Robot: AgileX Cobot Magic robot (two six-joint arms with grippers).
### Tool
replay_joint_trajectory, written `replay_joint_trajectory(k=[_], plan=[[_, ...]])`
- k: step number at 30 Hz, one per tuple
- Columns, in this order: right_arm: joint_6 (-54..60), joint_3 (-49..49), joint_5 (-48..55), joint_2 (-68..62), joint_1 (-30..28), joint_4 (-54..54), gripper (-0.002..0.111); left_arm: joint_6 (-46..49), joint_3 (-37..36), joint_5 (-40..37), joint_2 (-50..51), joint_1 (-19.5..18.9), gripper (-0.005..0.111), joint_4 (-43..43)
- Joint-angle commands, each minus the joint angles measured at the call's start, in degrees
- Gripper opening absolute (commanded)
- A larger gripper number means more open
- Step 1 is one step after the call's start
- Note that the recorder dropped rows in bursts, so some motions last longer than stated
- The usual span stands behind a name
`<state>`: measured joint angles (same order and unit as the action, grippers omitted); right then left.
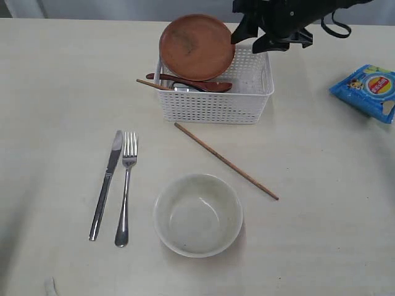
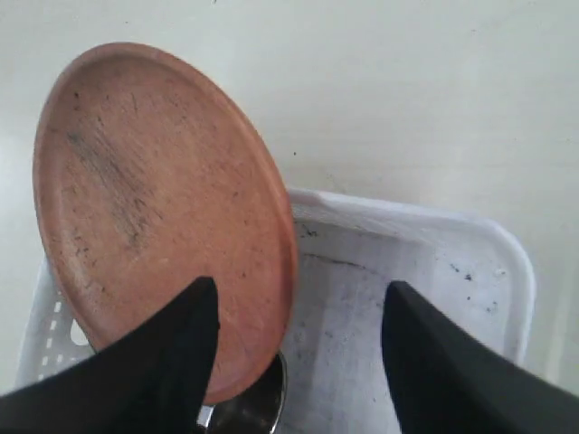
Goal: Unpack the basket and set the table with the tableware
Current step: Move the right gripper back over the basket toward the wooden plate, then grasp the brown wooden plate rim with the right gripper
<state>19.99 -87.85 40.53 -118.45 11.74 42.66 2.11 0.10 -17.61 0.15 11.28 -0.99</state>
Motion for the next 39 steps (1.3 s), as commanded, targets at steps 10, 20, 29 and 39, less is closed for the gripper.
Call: replay_joint_trajectory(k=[10,20,29,39], plan=[[14.06,-0.32,2.45,-4.4,-1.79,12.9,0.052,-0.2,-0.1,0.45,-0.15,-0.01,0.0,-0.03],[20.53,-0.32,1.93,-6.62,-1.63,18.43,0.052,-0.2,-0.1,0.45,-0.15,-0.01,0.0,-0.03],[21.4,-0.32,1.35,-6.62,-0.95,18.92,0.046,-0.2,-0.1,0.45,-0.15,-0.01,0.0,-0.03],[21.64,-0.32,1.13,-6.62,-0.82,18.92,0.0,-0.2,-0.1,0.45,-0.15,-0.01,0.0,-0.03]])
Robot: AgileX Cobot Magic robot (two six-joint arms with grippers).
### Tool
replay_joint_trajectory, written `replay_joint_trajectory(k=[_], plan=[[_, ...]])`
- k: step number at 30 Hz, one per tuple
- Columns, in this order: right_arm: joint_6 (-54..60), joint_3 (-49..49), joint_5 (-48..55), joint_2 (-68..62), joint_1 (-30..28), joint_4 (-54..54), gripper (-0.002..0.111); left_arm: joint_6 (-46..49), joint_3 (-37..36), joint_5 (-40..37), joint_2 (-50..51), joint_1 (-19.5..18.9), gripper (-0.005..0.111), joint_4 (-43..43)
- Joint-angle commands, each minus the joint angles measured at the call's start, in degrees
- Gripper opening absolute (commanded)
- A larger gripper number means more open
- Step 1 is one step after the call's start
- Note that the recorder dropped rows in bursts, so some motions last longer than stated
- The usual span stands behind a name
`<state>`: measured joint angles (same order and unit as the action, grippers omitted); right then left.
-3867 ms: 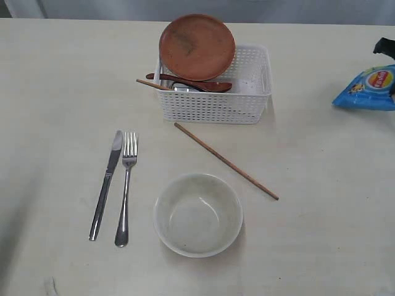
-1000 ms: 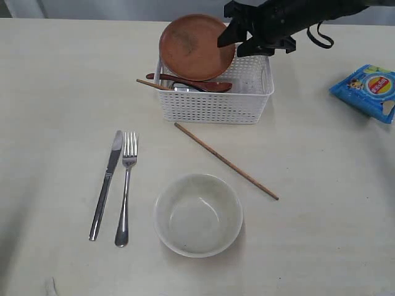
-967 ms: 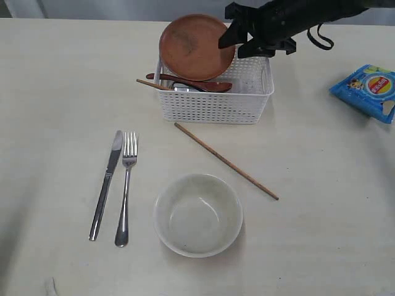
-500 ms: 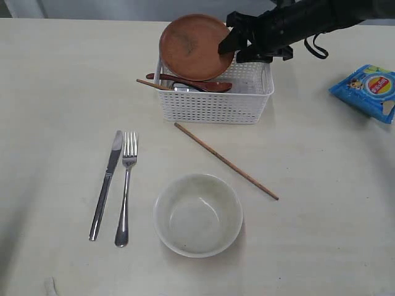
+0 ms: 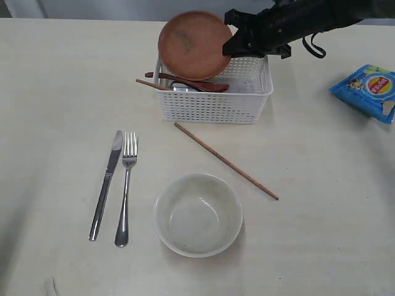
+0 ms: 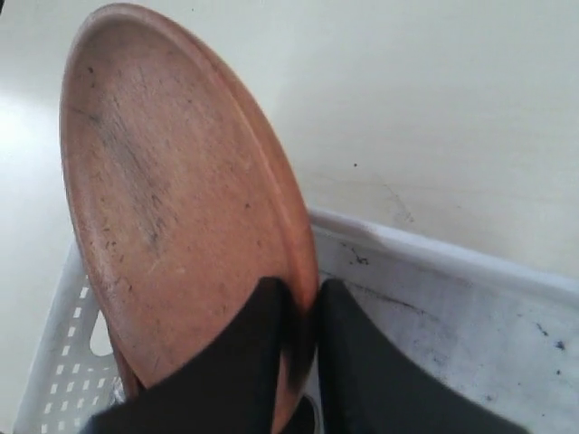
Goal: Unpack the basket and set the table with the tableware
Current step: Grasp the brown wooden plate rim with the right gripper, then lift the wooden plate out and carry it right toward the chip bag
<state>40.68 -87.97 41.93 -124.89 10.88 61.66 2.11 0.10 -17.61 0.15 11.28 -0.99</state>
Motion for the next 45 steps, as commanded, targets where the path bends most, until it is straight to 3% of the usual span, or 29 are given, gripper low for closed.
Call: replay_joint_trajectory(k=[1,14,23,38,45], plan=[[0.95,-0.2,0.19,-0.18,0.04,-0.08,0.0,-0.2,-0.1,0.45,-0.15,-0.01,0.0,-0.03],[0.95,-0.2,1.27,4.91,-0.17,-2.23,0.0,-0.2,-0.1,0.45,-0.15,-0.01,0.0,-0.03],[-2.71,-0.2,5.41,9.95,-4.47,-3.5,0.0,-0.2,-0.1,0.45,-0.15,-0.01,0.0,-0.03],[-20.15,0.15,9.95,18.76,-13.87,-24.49,0.0,-0.2,-0.1,0.45,-0.15,-0.01,0.0,-0.03],[-33.59,0.88,13.29,22.12,-14.36,-42.47,0.0,-0.2,-0.1,0.45,-0.15,-0.01,0.0,-0.03]])
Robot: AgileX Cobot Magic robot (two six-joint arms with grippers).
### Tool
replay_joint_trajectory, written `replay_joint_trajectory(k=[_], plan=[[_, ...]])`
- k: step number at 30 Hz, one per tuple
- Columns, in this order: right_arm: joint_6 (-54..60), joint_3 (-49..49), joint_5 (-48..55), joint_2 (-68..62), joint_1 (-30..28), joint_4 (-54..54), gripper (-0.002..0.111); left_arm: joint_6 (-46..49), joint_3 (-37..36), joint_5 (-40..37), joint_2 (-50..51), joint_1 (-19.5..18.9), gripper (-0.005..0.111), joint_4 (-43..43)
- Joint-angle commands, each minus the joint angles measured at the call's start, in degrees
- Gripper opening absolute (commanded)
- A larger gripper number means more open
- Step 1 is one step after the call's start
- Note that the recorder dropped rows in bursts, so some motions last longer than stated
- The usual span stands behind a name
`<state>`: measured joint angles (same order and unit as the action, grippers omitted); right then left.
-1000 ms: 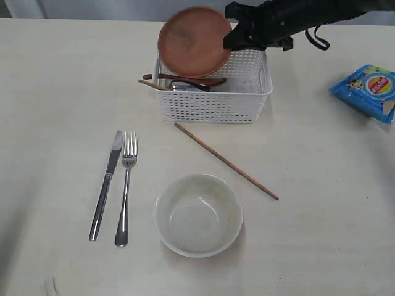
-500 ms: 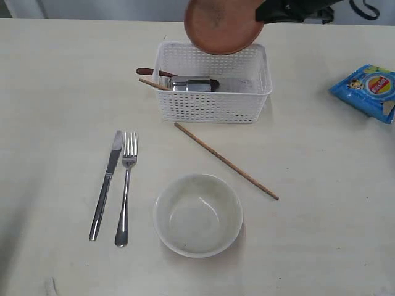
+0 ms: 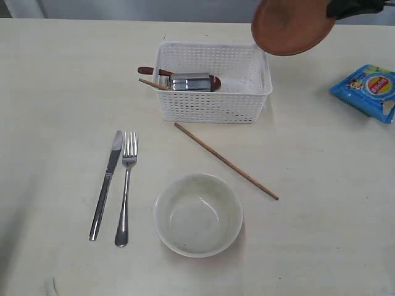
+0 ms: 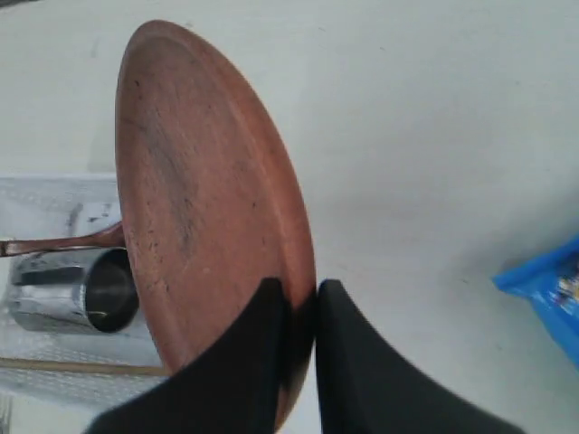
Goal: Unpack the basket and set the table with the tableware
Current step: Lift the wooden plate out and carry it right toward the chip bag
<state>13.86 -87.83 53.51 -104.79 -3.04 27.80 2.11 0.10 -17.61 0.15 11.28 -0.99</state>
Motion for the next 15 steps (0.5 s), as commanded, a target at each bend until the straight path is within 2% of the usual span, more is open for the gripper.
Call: replay_joint_trajectory(k=[1,15], plan=[[-8.07,1.45,1.71,2.64,-0.44,-10.52,0.0,-0.2,-0.1,0.45,-0.15,-0.01,0.0,-0.03],[-14.73,10.94,4.11,4.68,-0.82,-18.73,0.0,-0.2,-0.1,0.45,-0.15,-0.01,0.0,-0.21]])
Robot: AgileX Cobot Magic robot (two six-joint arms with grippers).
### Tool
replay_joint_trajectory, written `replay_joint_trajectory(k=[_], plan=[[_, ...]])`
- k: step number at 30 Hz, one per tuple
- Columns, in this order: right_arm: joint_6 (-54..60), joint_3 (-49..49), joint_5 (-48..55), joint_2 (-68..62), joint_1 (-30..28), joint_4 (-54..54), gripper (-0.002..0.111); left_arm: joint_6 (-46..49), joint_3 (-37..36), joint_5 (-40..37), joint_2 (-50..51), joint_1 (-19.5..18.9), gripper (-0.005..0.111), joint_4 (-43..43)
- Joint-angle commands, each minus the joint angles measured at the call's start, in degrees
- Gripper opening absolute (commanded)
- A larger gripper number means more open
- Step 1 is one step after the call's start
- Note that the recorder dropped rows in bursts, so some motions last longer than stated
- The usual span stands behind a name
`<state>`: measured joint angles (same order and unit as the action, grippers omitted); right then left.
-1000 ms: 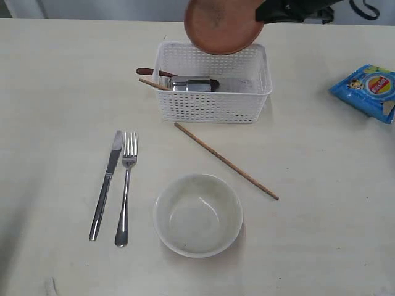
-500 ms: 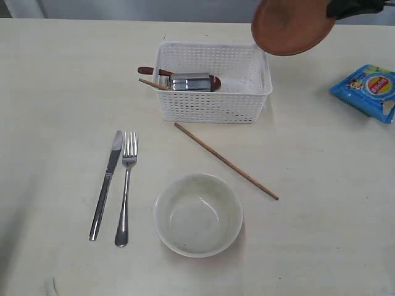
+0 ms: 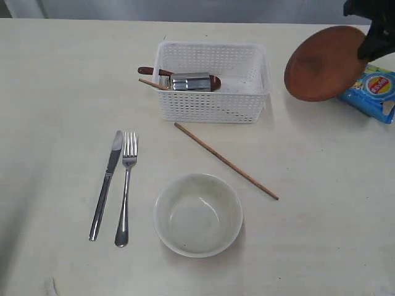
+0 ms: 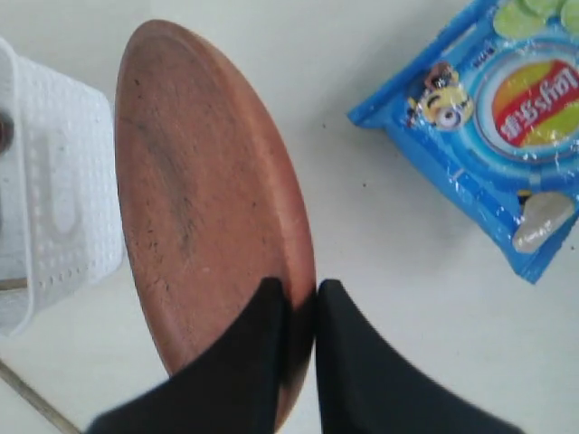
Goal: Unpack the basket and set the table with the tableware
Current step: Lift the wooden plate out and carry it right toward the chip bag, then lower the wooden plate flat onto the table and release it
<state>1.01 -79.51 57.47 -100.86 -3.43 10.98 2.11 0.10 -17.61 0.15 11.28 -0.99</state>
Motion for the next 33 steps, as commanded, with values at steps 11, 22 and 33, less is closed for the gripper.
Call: replay_joint_trajectory(k=[11,22,33], plan=[[-0.65,12.59,-8.02,0.63,-0.43,-2.05,0.0,-0.2,-0.1,0.45,-0.15,-0.01,0.0,-0.21],[2.02,13.29,-14.44,-6.56,-0.43,-1.94,0.0,-0.2,-0.1,0.45,-0.15,-0.01,0.0,-0.21],[1.67,12.31,-22.91,-14.89,-0.43,-1.94,0.0,-0.2,-0.1,0.45,-0.15,-0.01,0.0,-0.21]])
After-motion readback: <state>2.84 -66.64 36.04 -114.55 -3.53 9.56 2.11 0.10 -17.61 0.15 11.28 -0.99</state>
